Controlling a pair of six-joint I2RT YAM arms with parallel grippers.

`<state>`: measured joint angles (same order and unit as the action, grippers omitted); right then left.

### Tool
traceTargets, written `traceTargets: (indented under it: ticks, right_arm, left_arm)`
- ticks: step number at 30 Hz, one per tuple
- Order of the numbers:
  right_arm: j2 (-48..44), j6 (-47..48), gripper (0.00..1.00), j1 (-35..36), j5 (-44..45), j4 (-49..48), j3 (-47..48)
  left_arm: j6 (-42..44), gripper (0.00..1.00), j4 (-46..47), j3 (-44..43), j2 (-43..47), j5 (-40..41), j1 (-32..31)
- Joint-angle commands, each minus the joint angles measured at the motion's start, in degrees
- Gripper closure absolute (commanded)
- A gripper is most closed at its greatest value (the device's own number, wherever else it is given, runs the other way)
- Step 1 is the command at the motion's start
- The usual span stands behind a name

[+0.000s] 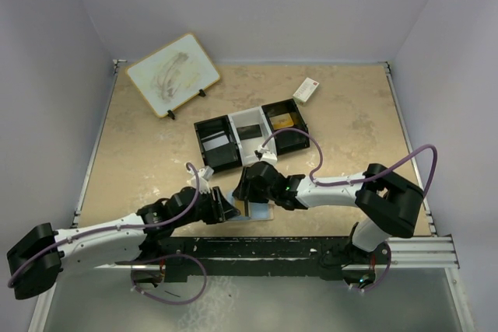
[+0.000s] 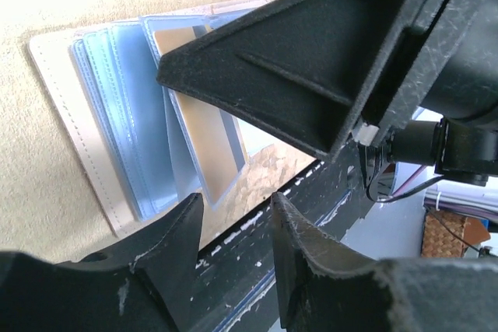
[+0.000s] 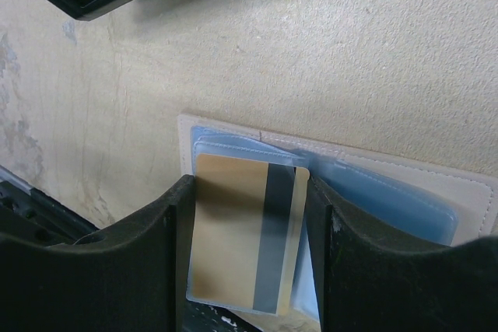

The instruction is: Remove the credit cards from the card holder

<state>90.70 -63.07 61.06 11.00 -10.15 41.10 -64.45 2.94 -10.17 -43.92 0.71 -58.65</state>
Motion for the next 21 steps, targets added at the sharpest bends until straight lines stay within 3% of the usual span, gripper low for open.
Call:
traceTargets:
  ticks: [1,15,21]
  right_arm:
    - [-0.34,-0.92,0.46,-0.23,1.98,-0.40,-0.59]
    - [-1.60,-0.67,0.44,-0.21,1.05,-2.06,-1.37]
    - [-4.44,0.35,0.40,-0.23,1.30,-1.84,-1.64]
  left_arm:
    - [-3.27,0.65,13.88,3.19,-3.00,2.07,-0.21]
    - [-6.41,0.80,26.34,5.98,-8.67,6.86,-0.23]
    - [-6.20,0.83,29.62,4.89,-15.60,5.76,-0.18]
